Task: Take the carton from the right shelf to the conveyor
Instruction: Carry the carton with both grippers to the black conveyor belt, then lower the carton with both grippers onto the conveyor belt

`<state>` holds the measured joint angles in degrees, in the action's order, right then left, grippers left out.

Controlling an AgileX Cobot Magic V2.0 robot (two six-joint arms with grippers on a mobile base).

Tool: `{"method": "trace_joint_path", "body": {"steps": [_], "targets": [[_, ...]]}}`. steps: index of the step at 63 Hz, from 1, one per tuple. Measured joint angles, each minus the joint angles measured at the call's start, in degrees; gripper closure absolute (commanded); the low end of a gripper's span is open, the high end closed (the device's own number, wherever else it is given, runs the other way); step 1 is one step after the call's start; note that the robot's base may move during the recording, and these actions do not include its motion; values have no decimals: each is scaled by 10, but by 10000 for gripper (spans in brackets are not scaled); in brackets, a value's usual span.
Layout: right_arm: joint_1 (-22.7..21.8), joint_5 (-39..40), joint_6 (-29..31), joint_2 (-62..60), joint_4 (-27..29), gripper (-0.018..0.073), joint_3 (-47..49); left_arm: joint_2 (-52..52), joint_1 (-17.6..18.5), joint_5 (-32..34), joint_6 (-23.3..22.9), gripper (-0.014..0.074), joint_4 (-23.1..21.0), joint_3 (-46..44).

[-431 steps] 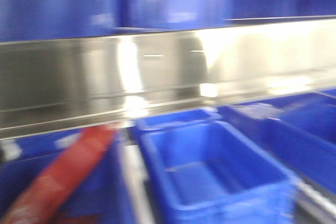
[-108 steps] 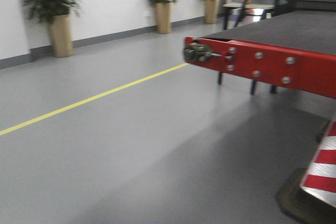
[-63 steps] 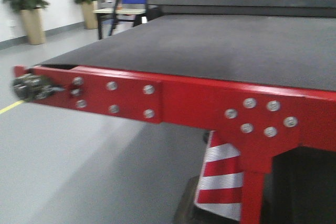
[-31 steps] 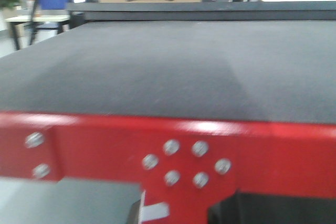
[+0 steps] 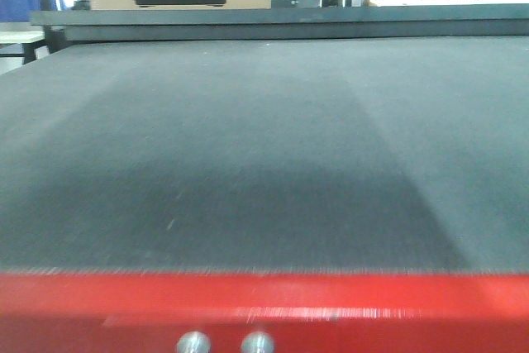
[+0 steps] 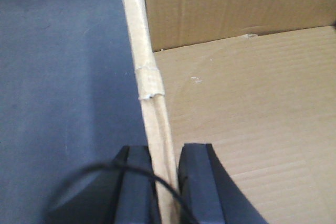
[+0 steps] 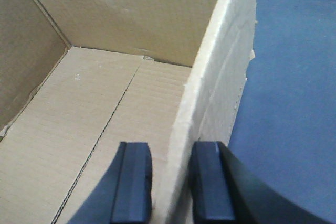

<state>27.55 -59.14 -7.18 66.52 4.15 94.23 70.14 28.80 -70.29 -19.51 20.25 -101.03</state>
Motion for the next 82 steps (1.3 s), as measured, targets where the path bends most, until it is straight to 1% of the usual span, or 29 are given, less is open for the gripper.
{"method": "trace_joint_path", "body": {"steps": [82], "targets": [[0,0,0,0,1,627,0,0,0,0,0,612,0,0]]}}
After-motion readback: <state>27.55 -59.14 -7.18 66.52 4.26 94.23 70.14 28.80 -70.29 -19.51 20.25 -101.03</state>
